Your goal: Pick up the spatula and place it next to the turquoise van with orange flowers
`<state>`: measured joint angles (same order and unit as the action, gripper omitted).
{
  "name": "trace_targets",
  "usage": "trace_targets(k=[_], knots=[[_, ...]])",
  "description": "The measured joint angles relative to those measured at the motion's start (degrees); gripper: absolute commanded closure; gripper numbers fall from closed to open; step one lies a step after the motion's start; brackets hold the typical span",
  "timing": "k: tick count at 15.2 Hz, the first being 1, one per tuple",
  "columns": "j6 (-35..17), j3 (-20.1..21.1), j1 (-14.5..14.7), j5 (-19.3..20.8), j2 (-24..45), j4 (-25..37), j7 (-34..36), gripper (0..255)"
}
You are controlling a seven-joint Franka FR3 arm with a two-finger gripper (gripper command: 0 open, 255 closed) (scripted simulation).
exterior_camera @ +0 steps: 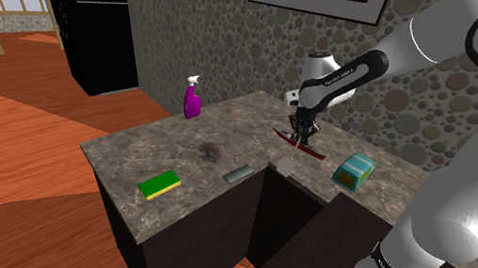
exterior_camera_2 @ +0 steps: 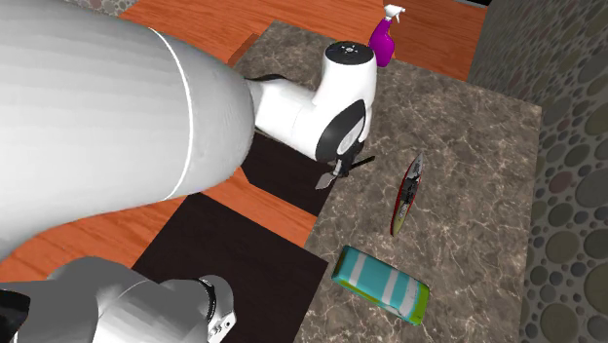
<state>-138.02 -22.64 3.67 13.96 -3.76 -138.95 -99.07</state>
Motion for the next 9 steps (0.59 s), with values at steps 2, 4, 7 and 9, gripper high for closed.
trace_targets(k=[2,4,7,9], knots=[[-0.7,-1.2,-1.4,1.7,-2.6,-2.9,-1.1,255],[-1.4,-2.8,-3.1,3.3,-5.0,-5.4,-3.0,255],[-1.9,-4.9,-5.5,5.7,-8.0,-8.3,-5.5,255],[-2.0,-6.7,-7.3,7.1,-9.7,-9.6,-8.0,255]])
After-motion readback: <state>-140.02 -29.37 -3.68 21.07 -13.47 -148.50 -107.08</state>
